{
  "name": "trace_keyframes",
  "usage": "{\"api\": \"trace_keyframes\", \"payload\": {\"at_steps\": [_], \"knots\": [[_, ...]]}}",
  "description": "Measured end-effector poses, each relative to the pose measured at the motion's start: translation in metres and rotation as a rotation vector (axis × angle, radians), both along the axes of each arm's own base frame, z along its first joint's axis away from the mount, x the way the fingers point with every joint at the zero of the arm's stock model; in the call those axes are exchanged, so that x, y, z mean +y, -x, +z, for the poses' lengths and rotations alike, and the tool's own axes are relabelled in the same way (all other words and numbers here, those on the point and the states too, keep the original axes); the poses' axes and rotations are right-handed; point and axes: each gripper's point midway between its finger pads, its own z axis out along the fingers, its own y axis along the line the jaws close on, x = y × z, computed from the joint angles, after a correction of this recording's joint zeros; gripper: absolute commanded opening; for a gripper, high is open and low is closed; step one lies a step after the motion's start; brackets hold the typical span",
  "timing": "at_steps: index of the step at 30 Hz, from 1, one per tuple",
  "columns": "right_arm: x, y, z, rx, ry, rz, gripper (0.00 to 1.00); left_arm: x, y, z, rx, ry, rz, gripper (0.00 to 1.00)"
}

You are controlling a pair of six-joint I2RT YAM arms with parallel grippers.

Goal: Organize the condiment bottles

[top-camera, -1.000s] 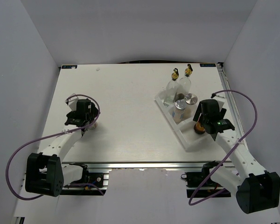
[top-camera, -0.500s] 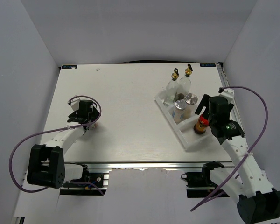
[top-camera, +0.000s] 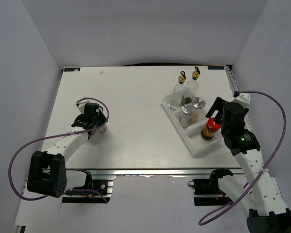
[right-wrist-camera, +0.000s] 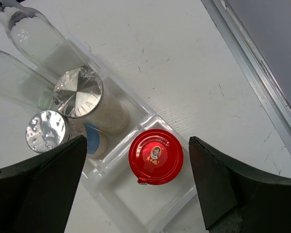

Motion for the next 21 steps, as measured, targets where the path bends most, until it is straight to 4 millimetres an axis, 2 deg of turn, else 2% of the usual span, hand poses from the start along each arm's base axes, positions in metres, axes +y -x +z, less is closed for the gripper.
{"api": "trace_keyframes", "payload": {"at_steps": [2, 3, 4, 7, 9, 10, 13, 16, 21], "knots": [[0.000, -0.001, 0.001, -0.006, -0.001, -0.001, 0.90, -0.023, 0.001, 0.008, -0.009, -0.011, -0.086, 0.00], [0.000, -0.003, 0.002, -0.013, -0.002, -0.003, 0.90, -0.041, 0.000, 0.016, -0.024, -0.025, -0.152, 0.00], [0.000, -0.005, 0.004, -0.019, -0.002, -0.006, 0.89, -0.063, -0.001, 0.026, -0.045, -0.024, -0.225, 0.00], [-0.003, -0.009, 0.007, -0.036, 0.002, -0.029, 0.89, -0.147, 0.001, 0.071, -0.159, 0.012, -0.502, 0.00], [-0.005, -0.012, 0.009, -0.047, 0.002, -0.042, 0.89, -0.208, 0.017, 0.107, -0.253, 0.032, -0.705, 0.00], [-0.007, -0.013, 0.012, -0.056, 0.001, -0.048, 0.89, -0.223, 0.022, 0.116, -0.275, 0.037, -0.753, 0.00], [-0.011, -0.016, 0.020, -0.084, -0.005, -0.066, 0.89, -0.293, 0.054, 0.145, -0.345, 0.053, -0.984, 0.00], [-0.020, -0.017, 0.027, -0.109, -0.010, -0.097, 0.89, -0.349, 0.073, 0.149, -0.358, 0.045, -1.139, 0.00], [-0.045, -0.016, 0.031, -0.120, -0.012, -0.182, 0.89, -0.412, 0.086, 0.123, -0.317, -0.010, -1.287, 0.00]]}}
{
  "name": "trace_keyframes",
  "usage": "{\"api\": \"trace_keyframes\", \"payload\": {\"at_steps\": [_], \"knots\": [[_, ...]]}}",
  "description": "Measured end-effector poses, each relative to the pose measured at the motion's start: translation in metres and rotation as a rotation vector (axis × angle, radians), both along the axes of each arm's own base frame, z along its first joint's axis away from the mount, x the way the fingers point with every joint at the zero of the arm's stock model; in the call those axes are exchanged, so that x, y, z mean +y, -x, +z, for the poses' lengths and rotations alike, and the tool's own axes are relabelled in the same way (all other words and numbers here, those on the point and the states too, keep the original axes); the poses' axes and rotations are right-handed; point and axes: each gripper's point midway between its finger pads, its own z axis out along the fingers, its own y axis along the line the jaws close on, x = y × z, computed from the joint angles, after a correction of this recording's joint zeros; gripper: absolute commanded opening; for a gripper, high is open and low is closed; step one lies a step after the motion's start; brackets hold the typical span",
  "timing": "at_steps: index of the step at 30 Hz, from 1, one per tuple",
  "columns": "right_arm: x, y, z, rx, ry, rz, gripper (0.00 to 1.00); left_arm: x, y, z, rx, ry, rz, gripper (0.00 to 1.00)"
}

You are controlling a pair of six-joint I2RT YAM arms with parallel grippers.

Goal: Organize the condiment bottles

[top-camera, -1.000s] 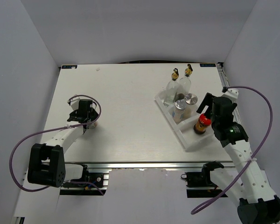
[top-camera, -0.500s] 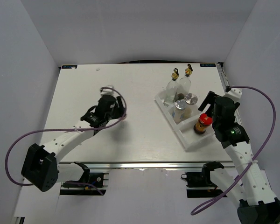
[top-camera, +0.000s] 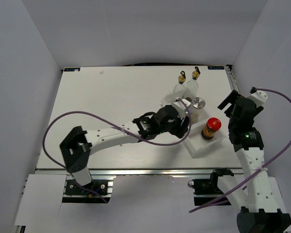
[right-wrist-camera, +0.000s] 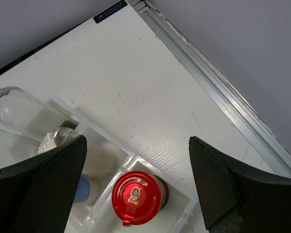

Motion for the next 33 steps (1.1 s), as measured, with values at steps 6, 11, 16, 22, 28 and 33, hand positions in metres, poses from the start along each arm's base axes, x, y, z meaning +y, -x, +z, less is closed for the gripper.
{"api": "trace_keyframes", "payload": {"at_steps": [6, 11, 16, 22, 28, 33], "knots": [[-0.041, 0.002, -0.003, -0.004, -0.040, -0.108, 0.89, -0.059, 0.003, -0.026, -0.020, -0.074, -0.082, 0.00], [-0.047, 0.003, 0.001, -0.028, -0.060, -0.102, 0.89, -0.094, 0.001, -0.028, -0.042, -0.092, -0.118, 0.00], [-0.043, 0.003, -0.001, -0.033, -0.070, -0.078, 0.89, -0.117, -0.005, -0.031, -0.052, -0.088, -0.124, 0.00], [-0.043, 0.007, 0.007, -0.062, -0.068, -0.076, 0.89, -0.113, -0.004, -0.058, -0.021, -0.154, -0.122, 0.07], [-0.040, 0.005, 0.005, -0.063, -0.072, -0.060, 0.89, -0.114, -0.006, -0.078, -0.010, -0.184, -0.116, 0.26], [-0.039, 0.004, -0.005, -0.045, -0.078, -0.050, 0.89, -0.117, -0.011, -0.088, -0.020, -0.196, -0.099, 0.44]]}}
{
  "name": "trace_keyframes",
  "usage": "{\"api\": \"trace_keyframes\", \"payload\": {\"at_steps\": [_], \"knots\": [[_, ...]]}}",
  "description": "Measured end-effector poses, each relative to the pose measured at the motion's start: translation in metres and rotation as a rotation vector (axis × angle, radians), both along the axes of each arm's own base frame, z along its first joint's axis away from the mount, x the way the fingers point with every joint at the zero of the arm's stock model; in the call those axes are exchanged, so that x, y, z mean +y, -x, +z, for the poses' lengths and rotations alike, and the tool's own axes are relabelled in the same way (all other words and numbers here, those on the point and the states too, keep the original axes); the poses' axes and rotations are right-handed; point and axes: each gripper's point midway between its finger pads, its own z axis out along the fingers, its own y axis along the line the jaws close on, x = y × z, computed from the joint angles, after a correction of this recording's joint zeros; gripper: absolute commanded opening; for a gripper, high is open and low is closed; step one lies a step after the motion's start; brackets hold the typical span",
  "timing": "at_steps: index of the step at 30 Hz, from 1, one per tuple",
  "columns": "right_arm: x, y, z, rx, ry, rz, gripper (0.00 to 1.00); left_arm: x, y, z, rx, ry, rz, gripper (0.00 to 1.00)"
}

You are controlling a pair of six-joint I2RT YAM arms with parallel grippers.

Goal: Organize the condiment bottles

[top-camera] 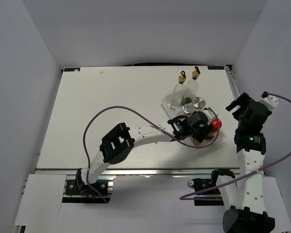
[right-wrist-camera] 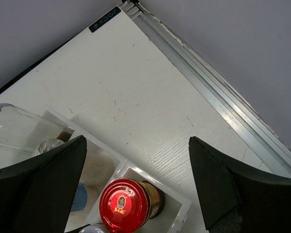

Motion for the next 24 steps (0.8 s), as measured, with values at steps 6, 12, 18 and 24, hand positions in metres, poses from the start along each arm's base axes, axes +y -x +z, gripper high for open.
{"api": "trace_keyframes", "payload": {"at_steps": [6, 12, 18, 24], "knots": [[0.003, -0.002, 0.000, 0.000, -0.002, 0.017, 0.89, -0.006, -0.003, 0.000, -0.012, 0.014, 0.007, 0.66], [0.004, -0.002, 0.000, 0.000, -0.004, 0.026, 0.89, -0.009, -0.003, 0.004, -0.015, 0.034, 0.004, 0.83], [0.006, -0.003, 0.000, -0.001, -0.006, 0.039, 0.89, -0.010, -0.004, 0.005, -0.020, 0.038, 0.007, 0.80], [0.007, -0.003, 0.000, -0.001, -0.005, 0.044, 0.89, -0.012, -0.006, 0.015, -0.032, 0.047, 0.003, 0.98]]}}
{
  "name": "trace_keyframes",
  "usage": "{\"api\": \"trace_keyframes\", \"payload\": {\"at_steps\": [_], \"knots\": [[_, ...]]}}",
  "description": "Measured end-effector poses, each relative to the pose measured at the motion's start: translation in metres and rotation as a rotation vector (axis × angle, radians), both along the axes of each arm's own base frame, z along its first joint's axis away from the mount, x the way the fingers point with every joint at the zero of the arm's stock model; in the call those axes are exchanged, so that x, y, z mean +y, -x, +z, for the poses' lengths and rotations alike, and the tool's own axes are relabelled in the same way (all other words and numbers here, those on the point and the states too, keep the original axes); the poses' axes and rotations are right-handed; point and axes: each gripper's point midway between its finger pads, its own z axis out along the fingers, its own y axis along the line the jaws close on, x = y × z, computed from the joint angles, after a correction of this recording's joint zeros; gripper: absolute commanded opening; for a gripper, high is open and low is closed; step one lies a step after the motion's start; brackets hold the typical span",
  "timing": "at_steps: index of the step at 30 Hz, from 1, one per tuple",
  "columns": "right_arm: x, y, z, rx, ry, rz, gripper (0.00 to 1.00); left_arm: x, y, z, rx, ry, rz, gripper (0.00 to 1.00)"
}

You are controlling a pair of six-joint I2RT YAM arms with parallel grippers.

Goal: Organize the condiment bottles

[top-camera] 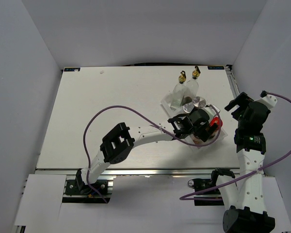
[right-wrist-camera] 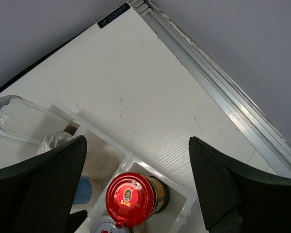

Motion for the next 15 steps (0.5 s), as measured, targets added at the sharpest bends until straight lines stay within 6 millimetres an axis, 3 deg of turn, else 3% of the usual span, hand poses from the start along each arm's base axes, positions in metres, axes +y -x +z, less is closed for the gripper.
{"api": "trace_keyframes", "payload": {"at_steps": [4, 7, 12, 15], "knots": [[0.001, -0.001, -0.001, 0.006, 0.002, 0.008, 0.89, 0.008, 0.001, 0.011, -0.005, -0.017, 0.004, 0.98], [0.002, -0.004, -0.006, 0.022, 0.001, 0.022, 0.89, 0.024, 0.004, 0.042, -0.021, -0.005, 0.023, 0.98], [0.007, -0.011, -0.017, 0.063, -0.012, 0.056, 0.89, 0.109, 0.004, 0.101, -0.069, 0.039, 0.181, 0.98], [0.009, -0.012, -0.019, 0.071, -0.015, 0.071, 0.89, 0.180, -0.031, 0.128, -0.069, 0.129, 0.376, 0.98]]}}
